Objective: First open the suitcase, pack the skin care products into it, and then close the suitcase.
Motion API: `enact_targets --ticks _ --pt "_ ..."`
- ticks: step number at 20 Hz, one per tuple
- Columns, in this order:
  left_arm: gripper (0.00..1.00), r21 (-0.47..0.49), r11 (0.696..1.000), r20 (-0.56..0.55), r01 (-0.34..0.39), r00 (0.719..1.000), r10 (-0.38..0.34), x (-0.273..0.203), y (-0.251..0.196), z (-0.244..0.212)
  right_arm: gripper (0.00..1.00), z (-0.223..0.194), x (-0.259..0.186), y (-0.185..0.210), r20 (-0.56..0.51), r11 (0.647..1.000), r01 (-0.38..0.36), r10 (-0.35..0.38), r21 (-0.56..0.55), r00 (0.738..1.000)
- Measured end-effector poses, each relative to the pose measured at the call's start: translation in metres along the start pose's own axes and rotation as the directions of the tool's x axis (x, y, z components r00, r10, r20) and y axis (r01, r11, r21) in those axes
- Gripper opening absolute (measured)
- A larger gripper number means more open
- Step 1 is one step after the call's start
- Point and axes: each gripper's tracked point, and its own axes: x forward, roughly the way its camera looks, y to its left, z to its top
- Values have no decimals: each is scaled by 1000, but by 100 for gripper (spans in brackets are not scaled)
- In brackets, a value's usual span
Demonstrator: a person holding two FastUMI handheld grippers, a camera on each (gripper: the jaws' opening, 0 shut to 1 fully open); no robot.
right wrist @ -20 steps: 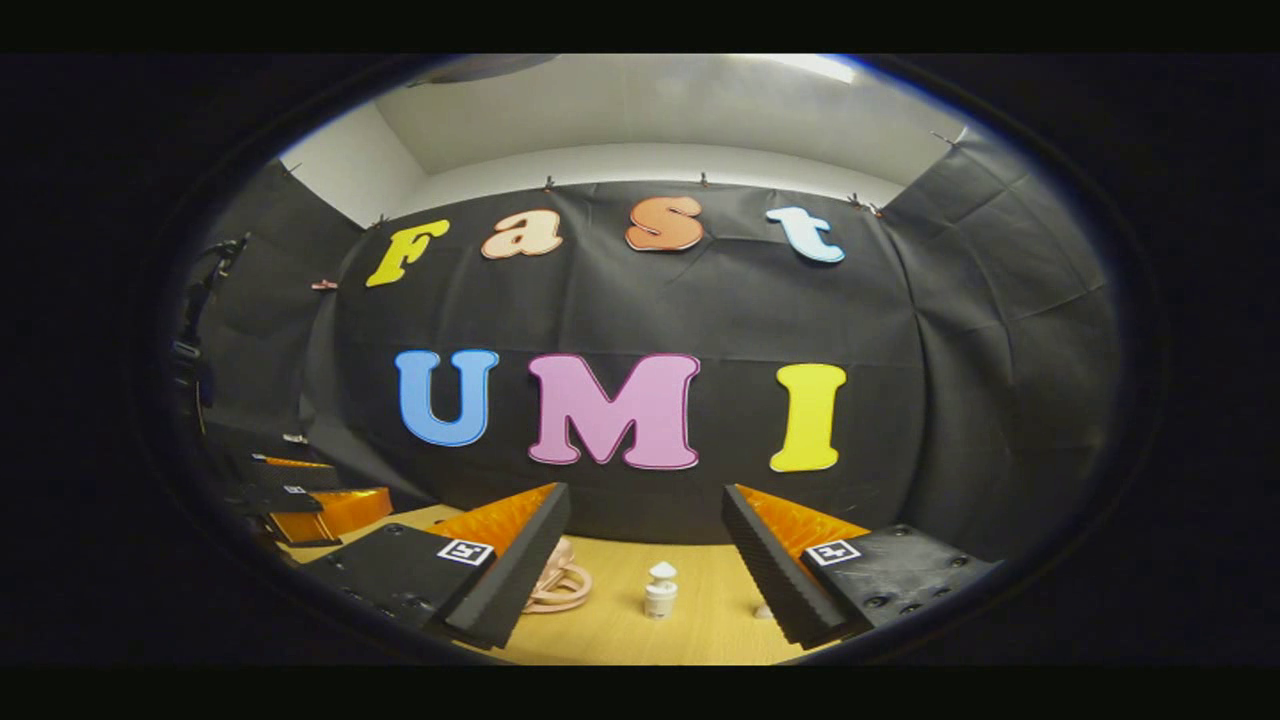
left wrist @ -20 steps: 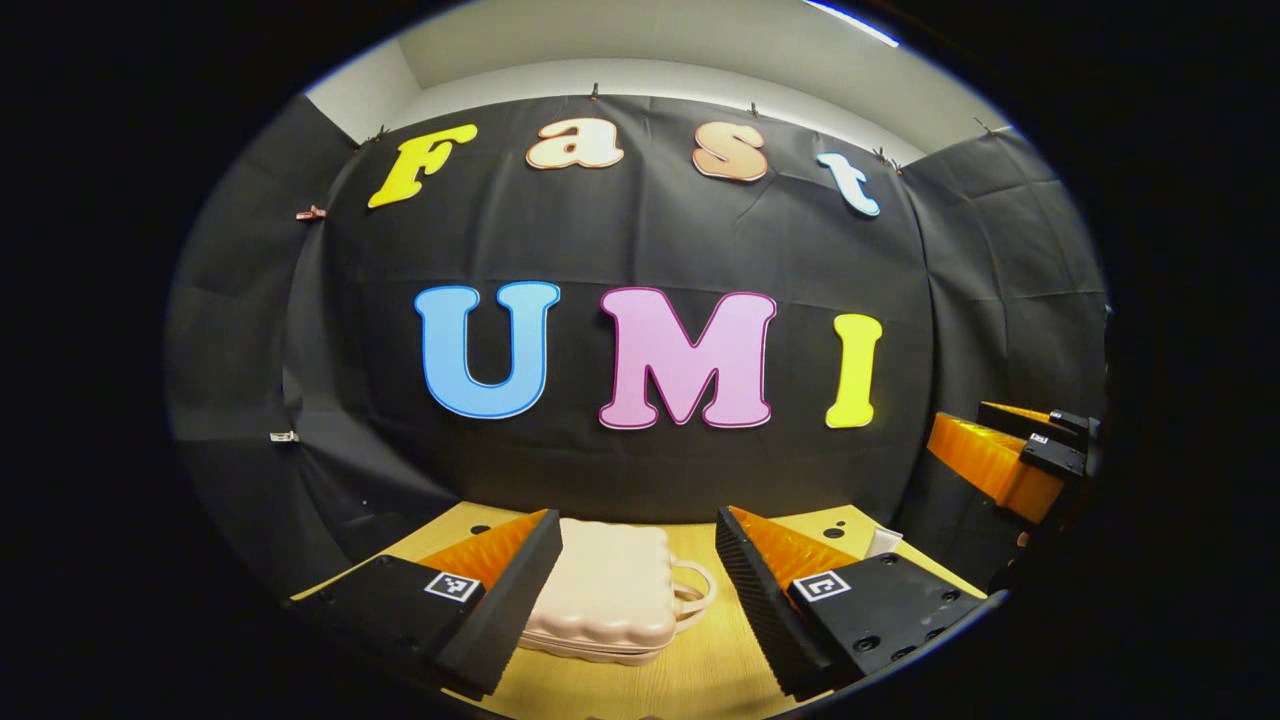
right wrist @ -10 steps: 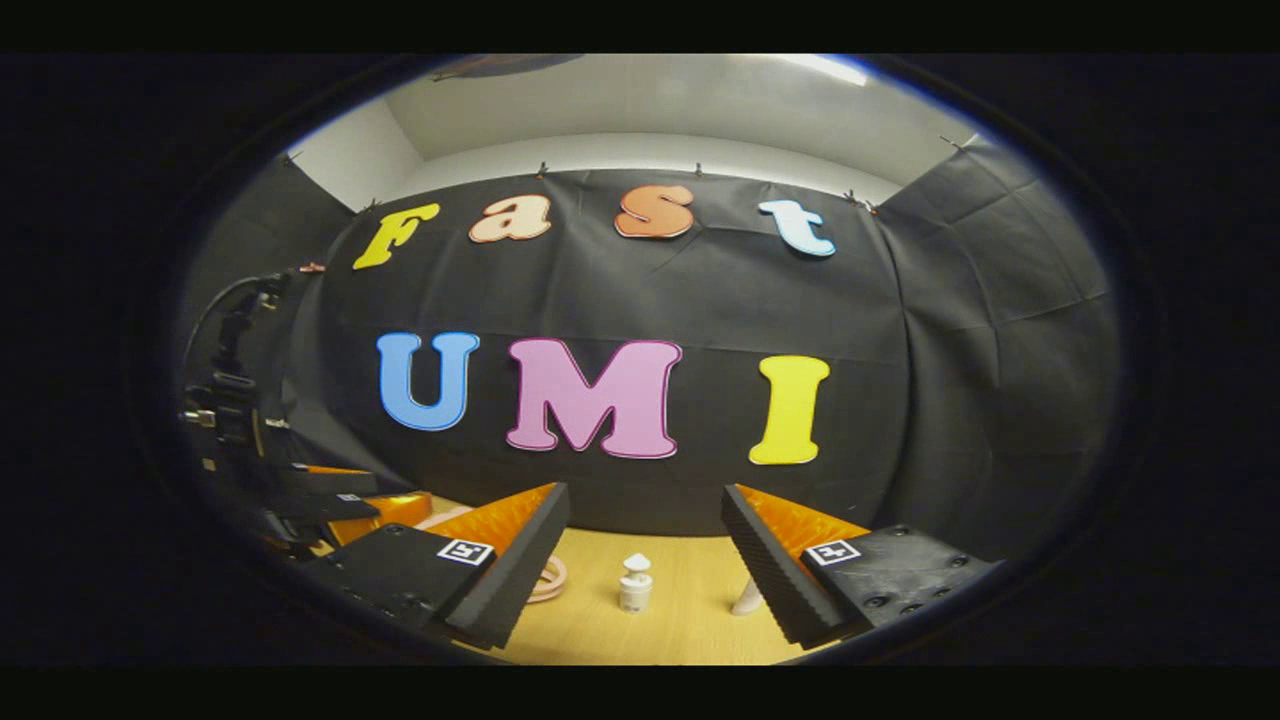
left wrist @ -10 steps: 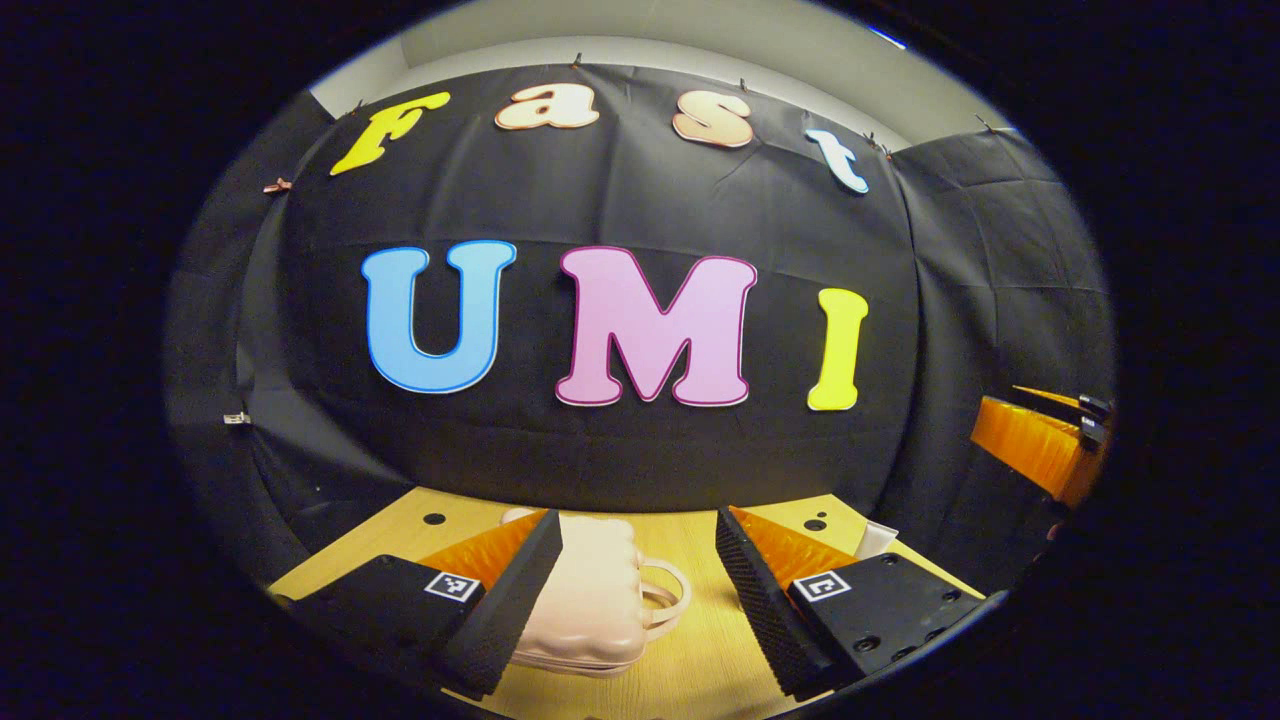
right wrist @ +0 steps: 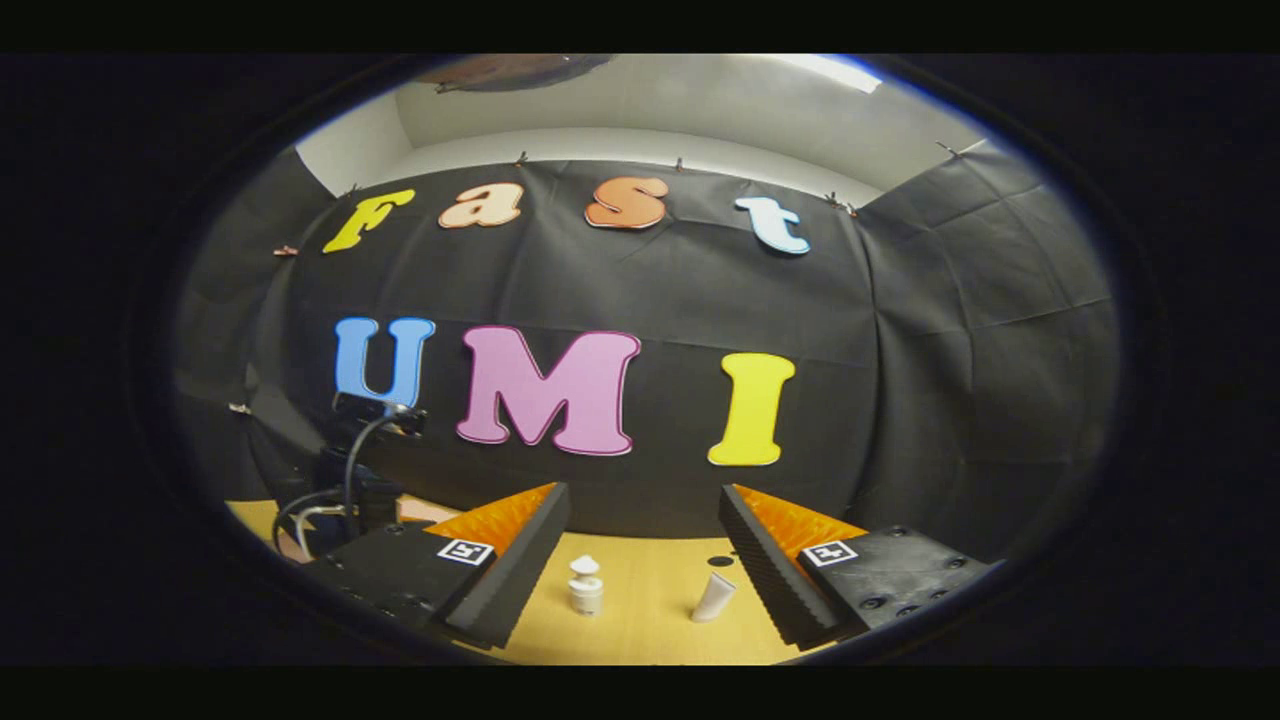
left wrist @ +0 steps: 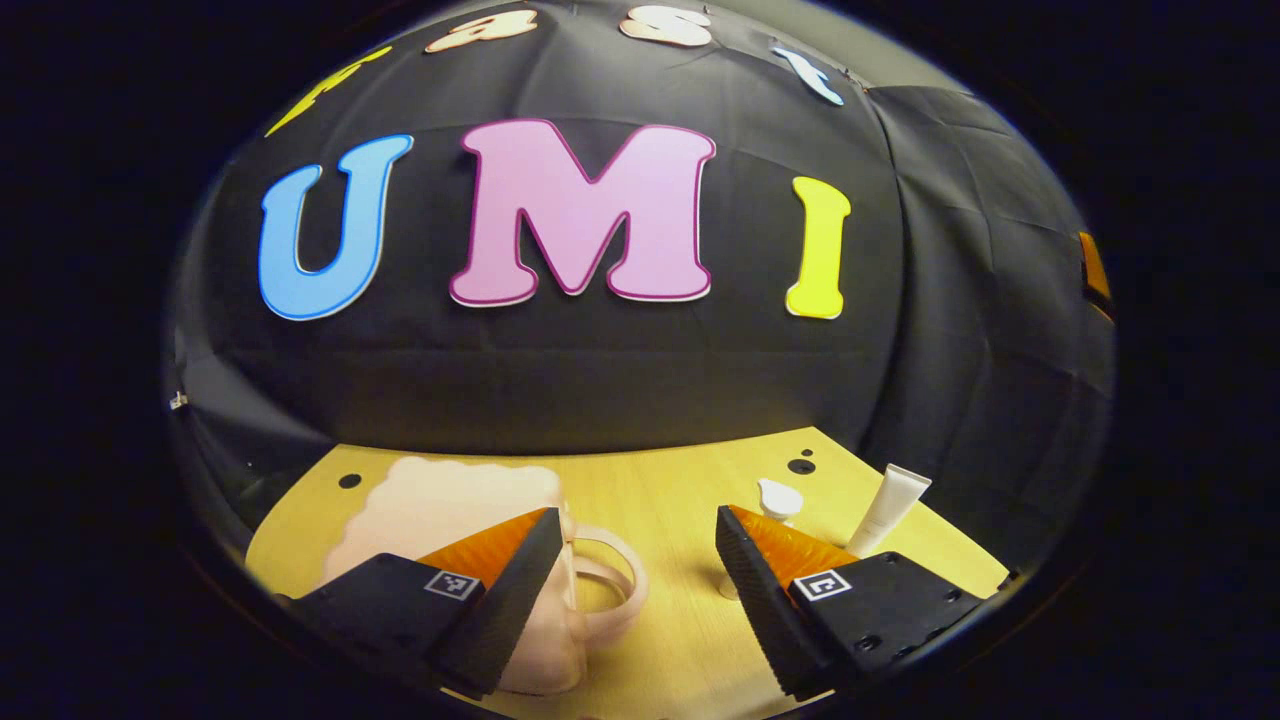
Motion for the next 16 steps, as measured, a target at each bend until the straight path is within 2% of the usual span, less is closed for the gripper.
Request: enact_targets --ticks 1,5,7,11,12,15,16 --pt "98 -3 1000 -21 15 1000 -15 12 -5 -7 95 -8 3 -4 -14 1000 5 -5 -7 1000" --pt "98 11 1000 -139 -12 990 14 54 -8 -44 95 -38 9 -21 -81 999 42 -43 -21 996" --pt "98 -3 999 -197 -36 980 35 69 -7 -64 96 -42 16 -33 -84 996 74 -78 -53 993" --pt "97 -31 993 -293 -110 951 96 91 0 -98 97 -45 28 -45 -82 994 105 -108 -40 991" --pt "88 -40 990 -320 -132 941 113 95 1 -109 97 -49 28 -46 -89 993 109 -113 -42 990" --pt "76 1 984 -349 -176 922 165 112 10 -122 97 -60 26 -49 -119 992 115 -120 -54 986" --pt "64 1 982 -376 -188 910 175 114 10 -127 97 -61 24 -50 -125 992 115 -121 -52 985"
